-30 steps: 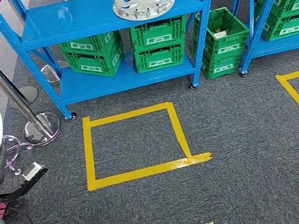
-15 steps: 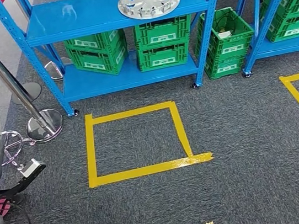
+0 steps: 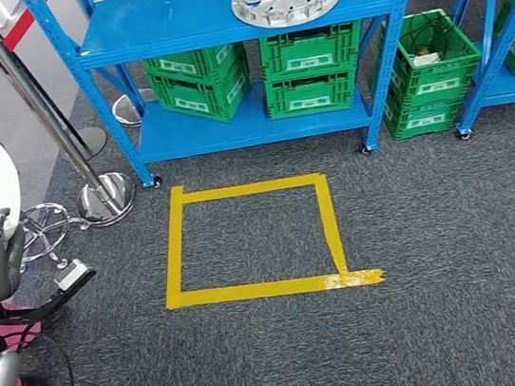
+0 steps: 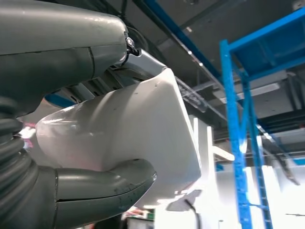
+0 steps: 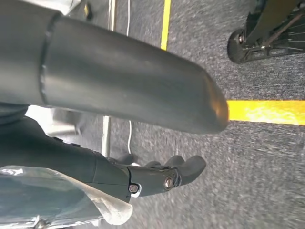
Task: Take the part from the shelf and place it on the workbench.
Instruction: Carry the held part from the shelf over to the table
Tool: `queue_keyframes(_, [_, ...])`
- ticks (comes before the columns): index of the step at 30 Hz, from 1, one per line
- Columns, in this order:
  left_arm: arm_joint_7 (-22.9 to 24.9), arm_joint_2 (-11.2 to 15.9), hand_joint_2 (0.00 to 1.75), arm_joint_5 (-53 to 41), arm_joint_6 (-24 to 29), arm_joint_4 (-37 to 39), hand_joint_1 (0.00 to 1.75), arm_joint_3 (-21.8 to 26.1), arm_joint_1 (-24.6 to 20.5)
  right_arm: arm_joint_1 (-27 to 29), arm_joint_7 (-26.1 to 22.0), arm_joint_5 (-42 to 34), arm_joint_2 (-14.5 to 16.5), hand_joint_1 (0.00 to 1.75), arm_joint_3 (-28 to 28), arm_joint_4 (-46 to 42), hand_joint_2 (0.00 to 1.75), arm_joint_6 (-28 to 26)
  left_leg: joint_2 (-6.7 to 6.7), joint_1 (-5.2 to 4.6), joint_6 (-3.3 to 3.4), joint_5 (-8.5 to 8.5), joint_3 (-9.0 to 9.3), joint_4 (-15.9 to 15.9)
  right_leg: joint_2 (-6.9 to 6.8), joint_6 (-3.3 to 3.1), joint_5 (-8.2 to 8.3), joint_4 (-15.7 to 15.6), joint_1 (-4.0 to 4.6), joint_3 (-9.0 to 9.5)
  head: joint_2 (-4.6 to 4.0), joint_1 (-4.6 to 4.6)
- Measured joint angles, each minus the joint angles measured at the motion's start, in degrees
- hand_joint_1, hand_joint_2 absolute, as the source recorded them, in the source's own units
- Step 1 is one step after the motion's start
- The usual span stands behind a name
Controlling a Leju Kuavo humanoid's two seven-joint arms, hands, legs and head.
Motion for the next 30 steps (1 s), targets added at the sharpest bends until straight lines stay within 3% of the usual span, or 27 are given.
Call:
queue_keyframes(1, [0.11, 0.01, 1.75, 0.01, -0.11, 0.08, 1.75, -0.19, 0.01, 0.05, 0.02, 0.03, 0.0, 0.0, 0.08, 0.0, 0.0, -0.04, 0.05, -0.16, 0.2, -0.87, -1.04, 2.68, -0.77, -0.13, -0.02, 0.01, 0.26, -0.05, 0.0, -0.01])
queue_keyframes(2, [0.2, 0.04, 1.75, 0.02, -0.19, 0.15, 1.75, -0.36, 0.07, 0.09, 0.03, 0.08, -0.01, 0.0, 0.14, 0.0, 0.0, -0.1, 0.08, -0.37, 0.51, -0.71, -1.22, 3.51, -1.54, -0.22, -0.05, 0.01, 0.51, -0.07, 0.0, -0.01])
queue_keyframes(4, [0.39, 0.24, 1.75, 0.15, -0.23, 0.24, 1.75, -0.69, 0.14, 0.09, -0.02, 0.37, -0.01, 0.0, 0.28, -0.01, 0.0, -0.2, 0.84, -1.02, 1.57, 2.4, 1.47, -1.28, -3.03, -0.39, -0.14, 0.0, 0.98, 0.09, 0.0, 0.0])
queue_keyframes(6, [0.73, 0.57, 1.75, 0.43, -0.17, 0.21, 1.75, -0.86, 0.15, 0.1, -0.23, 0.79, 0.05, 0.0, 0.58, -0.02, 0.0, -0.18, 4.22, -2.17, 2.89, 4.91, 5.14, -8.44, -4.35, -0.47, -0.28, 0.0, 1.37, 0.27, 0.0, 0.01])
queue_keyframes(8, [1.07, 0.87, 1.75, 0.63, -0.11, 0.12, 1.75, -0.88, 0.32, 0.13, -0.45, 1.05, 0.11, 0.0, 0.96, -0.03, 0.0, -0.09, 6.38, -3.04, 3.54, 5.18, 6.35, -11.56, -5.8, -0.33, -0.31, 0.0, 1.66, 0.24, 0.0, -0.05])
queue_keyframes(10, [1.29, 1.2, 1.75, 0.7, -0.02, -0.03, 1.75, -0.84, 0.99, 0.11, -0.61, 1.29, 0.13, 0.0, 1.31, -0.04, 0.0, 0.12, 5.05, -2.99, 3.72, 5.5, 6.15, -12.22, -6.97, 0.1, -0.44, -0.07, 1.75, 0.25, 0.0, -0.11])
queue_keyframes(12, [1.55, 1.43, 1.75, 0.87, 0.28, -0.38, 1.75, -0.62, 1.83, 0.11, -0.86, 1.75, 0.13, 0.0, 1.61, -0.04, 0.0, 0.33, 3.57, -2.55, 4.12, 6.04, 6.16, -12.8, -4.53, 0.69, -1.8, 1.4, 1.48, -0.36, 0.0, -0.06])
queue_keyframes(14, [1.87, 1.3, 1.75, 1.02, 0.65, -0.87, 1.75, -0.34, 2.61, 0.31, -1.08, 2.19, 0.13, 0.0, 1.83, -0.04, 0.0, 0.28, 2.15, -2.26, 4.49, 6.4, 6.03, -13.05, -0.71, 1.14, -5.05, 7.25, 1.2, -3.01, 0.0, 0.04])
queue_keyframes(15, [1.97, 1.17, 1.75, 1.04, 0.78, -1.03, 1.75, -0.2, 3.06, 0.46, -1.2, 2.3, 0.13, 0.0, 1.89, -0.04, 0.0, 0.17, 1.38, -2.23, 4.61, 6.48, 5.9, -13.03, 0.12, 1.26, -6.74, 11.15, 1.18, -4.8, 0.0, 0.07])
queue_keyframes(16, [2.04, 1.04, 1.75, 1.04, 0.87, -1.15, 1.75, -0.04, 3.62, 0.62, -1.37, 2.33, 0.13, 0.0, 1.91, -0.04, 0.0, 0.04, 0.59, -2.23, 4.64, 6.53, 5.83, -13.0, 0.4, 1.38, -7.71, 14.28, 1.17, -6.32, 0.0, 0.07])
queue_keyframes(17, [2.06, 0.92, 1.75, 1.04, 0.94, -1.2, 1.75, 0.13, 4.16, 0.74, -1.61, 2.32, 0.13, 0.0, 1.91, -0.03, 0.0, -0.08, -0.24, -2.23, 4.63, 6.57, 5.8, -12.97, 0.49, 1.46, -7.6, 15.65, 1.17, -7.06, 0.0, 0.06])
queue_keyframes(18, [2.06, 0.82, 1.75, 1.04, 0.99, -1.22, 1.75, 0.31, 4.59, 0.81, -1.86, 2.28, 0.1, 0.0, 1.91, -0.01, 0.0, -0.16, -1.11, -2.22, 4.59, 6.6, 5.79, -12.91, 0.58, 1.46, -6.36, 14.79, 1.16, -6.77, 0.0, 0.06])
queue_keyframes(19, [2.05, 0.73, 1.75, 1.03, 1.02, -1.22, 1.75, 0.44, 4.88, 0.84, -2.05, 2.21, 0.05, 0.0, 1.91, 0.03, 0.0, -0.21, -2.0, -2.17, 4.5, 6.61, 5.8, -12.82, 0.97, 1.41, -4.24, 11.83, 1.1, -5.48, 0.0, 0.07])
queue_keyframes(21, [2.03, 0.58, 1.75, 1.02, 1.09, -1.23, 1.75, 0.57, 5.05, 0.8, -2.28, 2.1, -0.11, 0.0, 1.91, 0.14, 0.0, -0.2, -3.59, -2.13, 4.15, 6.53, 5.59, -12.45, 3.92, 1.22, -0.69, 4.16, 0.69, -2.02, 0.0, 0.05])
queue_keyframes(23, [1.98, 0.45, 1.75, 1.09, 1.24, -1.26, 1.75, 0.67, 5.04, 0.75, -2.6, 2.09, -0.21, 0.0, 1.92, 0.21, 0.0, -0.15, -5.06, -2.03, 3.44, 6.68, 4.94, -12.12, 6.33, 1.0, -0.07, 0.3, 0.39, 0.0, 0.01, 0.03])
queue_keyframes(25, [1.9, 0.46, 1.75, 1.36, 1.39, -1.32, 1.75, 0.88, 5.19, 0.65, -2.97, 2.09, -0.16, 0.0, 1.92, 0.2, 0.0, -0.14, -6.47, -1.81, 2.67, 7.04, 4.34, -12.1, 5.49, 0.67, -0.29, -0.25, 0.4, 0.49, 0.01, 0.02])
queue_keyframes(26, [1.84, 0.55, 1.75, 1.56, 1.43, -1.34, 1.75, 1.04, 5.27, 0.58, -3.08, 2.08, -0.12, 0.0, 1.92, 0.21, 0.0, -0.18, -6.05, -1.83, 2.34, 6.88, 4.1, -11.86, 4.73, 0.41, -0.18, -0.44, 0.34, 0.6, 0.01, -0.07])
queue_keyframes(28, [1.67, 0.77, 1.75, 1.9, 1.49, -1.42, 1.75, 1.42, 5.13, 0.52, -3.22, 2.1, -0.03, 0.0, 1.92, 0.25, 0.0, -0.25, -3.28, -1.93, 1.71, 5.05, 2.7, -8.88, 3.01, -0.26, -0.09, -0.8, 0.16, 0.91, 0.01, -0.51])
queue_keyframes(29, [1.53, 0.84, 1.75, 2.13, 1.52, -1.46, 1.75, 1.62, 5.09, 0.51, -3.26, 2.14, -0.04, 0.0, 1.92, 0.27, 0.0, -0.25, -1.49, -1.9, 1.37, 3.36, 1.22, -5.63, 2.11, -0.52, -0.14, -0.85, 0.2, 1.02, 0.01, -0.73])
queue_keyframes(30, [1.4, 0.92, 1.75, 2.45, 1.57, -1.5, 1.75, 1.83, 5.14, 0.52, -3.26, 2.17, -0.01, 0.0, 1.93, 0.27, 0.0, -0.24, -0.55, -1.75, 1.07, 1.65, -0.56, -1.8, 1.21, -0.71, -0.24, -0.85, 0.24, 1.06, 0.01, -0.88])
